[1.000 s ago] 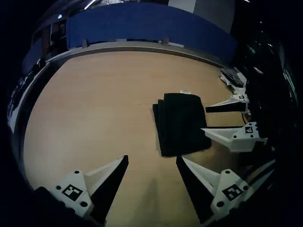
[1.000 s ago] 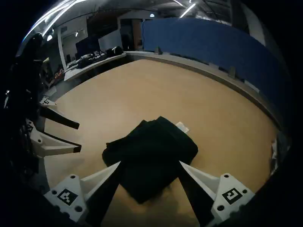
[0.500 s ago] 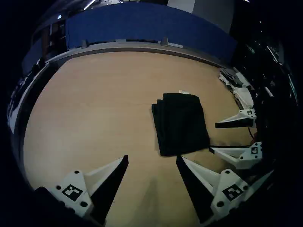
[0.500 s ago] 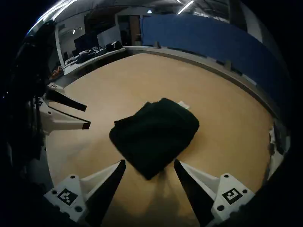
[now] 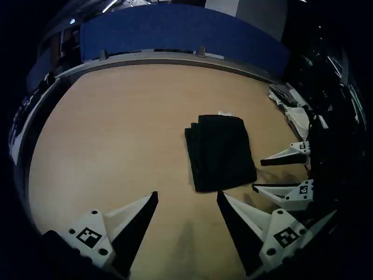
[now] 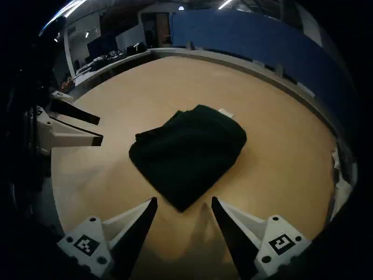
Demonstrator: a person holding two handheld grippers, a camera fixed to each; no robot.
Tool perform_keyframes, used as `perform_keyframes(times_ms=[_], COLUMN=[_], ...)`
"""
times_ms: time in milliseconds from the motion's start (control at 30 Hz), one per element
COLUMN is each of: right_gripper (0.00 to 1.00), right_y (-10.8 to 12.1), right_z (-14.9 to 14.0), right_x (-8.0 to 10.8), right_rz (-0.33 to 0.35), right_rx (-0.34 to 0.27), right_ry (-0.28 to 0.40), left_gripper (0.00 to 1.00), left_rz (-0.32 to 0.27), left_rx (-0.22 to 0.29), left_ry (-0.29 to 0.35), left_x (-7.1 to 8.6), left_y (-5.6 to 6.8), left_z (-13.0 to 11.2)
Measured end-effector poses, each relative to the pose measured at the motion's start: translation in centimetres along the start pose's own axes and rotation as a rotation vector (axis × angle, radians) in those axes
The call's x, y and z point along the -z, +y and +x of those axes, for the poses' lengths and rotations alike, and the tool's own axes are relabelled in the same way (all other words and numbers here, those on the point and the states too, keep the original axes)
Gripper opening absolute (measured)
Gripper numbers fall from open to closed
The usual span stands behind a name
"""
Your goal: Fold towel
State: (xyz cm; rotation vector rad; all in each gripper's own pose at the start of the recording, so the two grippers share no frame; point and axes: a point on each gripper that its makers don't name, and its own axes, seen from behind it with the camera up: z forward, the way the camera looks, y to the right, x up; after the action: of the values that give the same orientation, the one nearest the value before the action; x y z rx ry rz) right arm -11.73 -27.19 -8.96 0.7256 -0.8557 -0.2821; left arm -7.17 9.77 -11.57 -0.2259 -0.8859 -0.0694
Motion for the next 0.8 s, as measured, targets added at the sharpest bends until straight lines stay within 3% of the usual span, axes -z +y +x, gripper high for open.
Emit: perform_keyframes(times_ms=[167, 400, 500, 800], right_gripper=[0.61, 0.37, 0.17, 0.04], right_y=[-0.3, -0.6, -0.4, -0.3], right_z=[-0.3, -1.2, -1.1, -0.9], right_x=[-0.6, -1.1, -1.0, -0.7], right_rz=[-0.003, 0.006, 0.001, 0.004], right_rx=[-0.010, -0.053, -0.077, -0.099], right_ry=[-0.009, -0.037, -0.034, -0.025], left_gripper=[0.94, 0.94, 0.94, 0.94], left_rz=[0.001, 0.004, 0.003, 0.005], left_rx=[0.004, 0.009, 0.009, 0.007], left_ry=[0.003, 0.005, 0.007, 0.006], left_x=[0.2, 0.2, 0.2, 0.3], left_y=[-0.2, -0.5, -0.5, -0.5], left_z=[0.0, 0.0, 0.0, 0.1])
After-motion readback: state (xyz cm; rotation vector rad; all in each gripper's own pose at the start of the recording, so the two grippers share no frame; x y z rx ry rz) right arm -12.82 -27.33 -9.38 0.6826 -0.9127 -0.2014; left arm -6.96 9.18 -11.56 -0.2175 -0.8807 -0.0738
